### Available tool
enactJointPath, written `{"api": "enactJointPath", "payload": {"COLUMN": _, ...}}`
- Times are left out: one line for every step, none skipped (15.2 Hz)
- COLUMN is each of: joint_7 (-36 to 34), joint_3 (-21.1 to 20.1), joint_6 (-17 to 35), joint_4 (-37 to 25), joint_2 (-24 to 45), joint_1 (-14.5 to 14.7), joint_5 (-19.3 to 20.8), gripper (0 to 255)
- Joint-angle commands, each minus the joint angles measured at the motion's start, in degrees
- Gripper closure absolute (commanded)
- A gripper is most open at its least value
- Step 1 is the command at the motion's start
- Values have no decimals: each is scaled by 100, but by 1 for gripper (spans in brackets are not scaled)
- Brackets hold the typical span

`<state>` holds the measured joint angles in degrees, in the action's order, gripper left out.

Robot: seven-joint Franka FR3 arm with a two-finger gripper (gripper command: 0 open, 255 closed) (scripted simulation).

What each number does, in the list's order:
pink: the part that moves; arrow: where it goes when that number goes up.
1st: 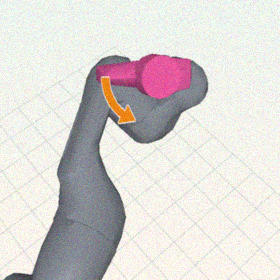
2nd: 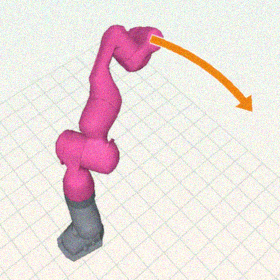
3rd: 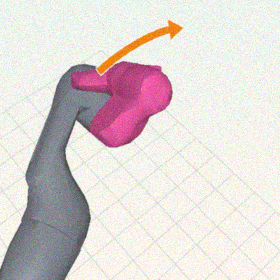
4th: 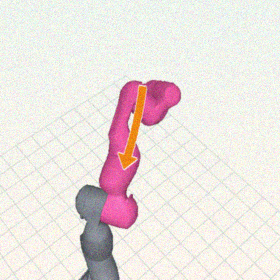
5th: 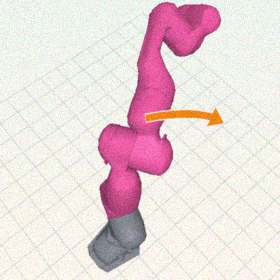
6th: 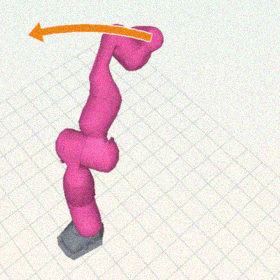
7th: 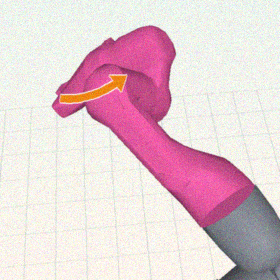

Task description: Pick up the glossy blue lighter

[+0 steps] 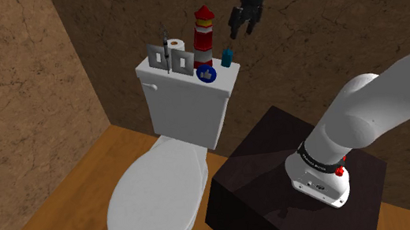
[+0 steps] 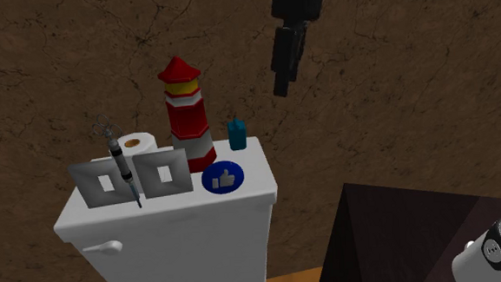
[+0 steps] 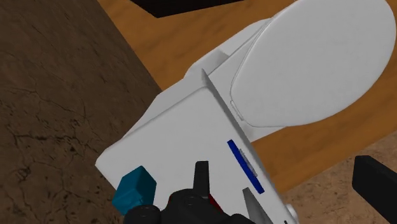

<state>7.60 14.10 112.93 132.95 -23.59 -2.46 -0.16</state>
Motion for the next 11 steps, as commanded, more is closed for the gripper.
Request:
{"api": "enactJointPath", "payload": {"joint_7": 199, "joint_3": 138, "joint_6": 231, "joint_4": -163, "joint_2": 425, "joint_1": -9, "joint_5": -6, "gripper": 0}}
{"api": "enactJointPath", "payload": {"joint_7": 295, "joint_3": 203, "joint_6": 343, "joint_4": -223, "joint_2": 615, "joint_1": -17, "joint_5": -16, "gripper": 0}}
{"api": "enactJointPath", "payload": {"joint_7": 394, "joint_3": 265, "joint_6": 451, "joint_4": -291, "joint_2": 810, "joint_1": -26, "joint_5": -33, "gripper": 0}}
{"api": "enactJointPath", "payload": {"joint_7": 494, "joint_3": 326, "joint_6": 555, "joint_4": -365, "joint_2": 1007, "joint_1": -34, "joint_5": -57, "gripper": 0}}
{"api": "enactJointPath", "payload": {"joint_7": 596, "joint_3": 383, "joint_6": 654, "joint_4": -447, "joint_2": 1209, "joint_1": -44, "joint_5": -87, "gripper": 0}}
{"api": "enactJointPath", "payload": {"joint_7": 700, "joint_3": 438, "joint_6": 748, "joint_4": -535, "joint_2": 1413, "joint_1": -56, "joint_5": -125, "gripper": 0}}
{"api": "enactJointPath", "payload": {"joint_7": 805, "joint_3": 490, "joint_6": 838, "joint_4": -631, "joint_2": 1620, "joint_1": -70, "joint_5": -168, "gripper": 0}}
{"api": "enactJointPath", "payload": {"joint_7": 912, "joint_3": 539, "joint_6": 922, "joint_4": -733, "joint_2": 1831, "joint_1": -86, "joint_5": -218, "gripper": 0}}
{"api": "enactJointPath", "payload": {"joint_7": 1019, "joint_3": 582, "joint_6": 1001, "joint_4": -843, "joint_2": 2043, "joint_1": -105, "joint_5": -274, "gripper": 0}}
{"api": "enactJointPath", "payload": {"joint_7": 1128, "joint_3": 622, "joint_6": 1074, "joint_4": -960, "joint_2": 2259, "joint_1": -128, "joint_5": -336, "gripper": 0}}
{"api": "enactJointPath", "payload": {"joint_7": 1236, "joint_3": 656, "joint_6": 1140, "joint_4": -1084, "joint_2": 2476, "joint_1": -154, "joint_5": -402, "gripper": 0}}
